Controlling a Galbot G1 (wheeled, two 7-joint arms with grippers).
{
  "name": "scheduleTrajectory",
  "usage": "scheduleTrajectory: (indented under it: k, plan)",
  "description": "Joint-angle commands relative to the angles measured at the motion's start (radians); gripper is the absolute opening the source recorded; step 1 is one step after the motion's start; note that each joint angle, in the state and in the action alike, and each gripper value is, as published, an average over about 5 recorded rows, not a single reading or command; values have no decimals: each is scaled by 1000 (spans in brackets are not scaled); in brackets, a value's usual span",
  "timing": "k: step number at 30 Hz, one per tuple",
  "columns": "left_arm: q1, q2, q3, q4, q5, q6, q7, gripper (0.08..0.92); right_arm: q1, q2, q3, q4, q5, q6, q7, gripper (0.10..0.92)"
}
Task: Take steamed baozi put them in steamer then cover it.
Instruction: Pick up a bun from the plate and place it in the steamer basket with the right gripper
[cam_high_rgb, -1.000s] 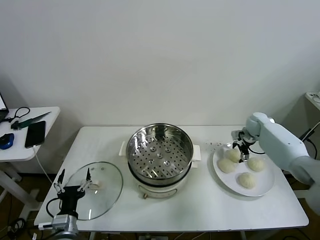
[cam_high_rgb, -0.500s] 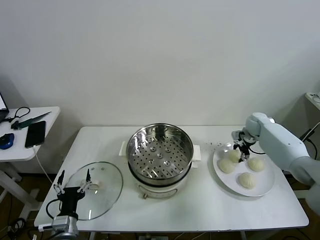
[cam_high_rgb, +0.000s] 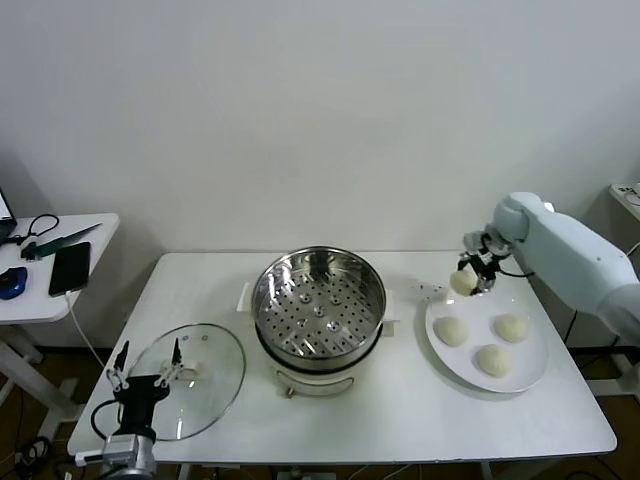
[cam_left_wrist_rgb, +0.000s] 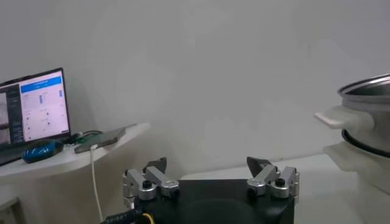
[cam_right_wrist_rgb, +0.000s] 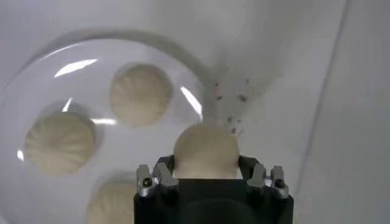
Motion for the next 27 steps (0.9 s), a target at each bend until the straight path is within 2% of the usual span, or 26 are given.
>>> scheduleTrajectory:
  k: [1, 7, 12, 19, 27]
  plan:
    - [7, -1, 3, -5, 2, 5, 4, 823, 205, 14, -144, 82, 97, 107, -12, 688]
    - [13, -5, 10, -8, 4, 6, 8, 823, 312, 91, -210, 225, 165, 158, -15, 695]
    - [25, -4, 14, -9, 8, 3, 12, 823, 356, 193, -259, 293, 153, 241, -13, 695]
    - [42, 0, 11, -4, 15, -8, 14, 823, 301, 321, -240, 346, -58, 372, 23, 696]
    - [66, 2, -2, -9, 13, -14, 21, 823, 167, 393, -179, 349, -298, 462, 70, 696]
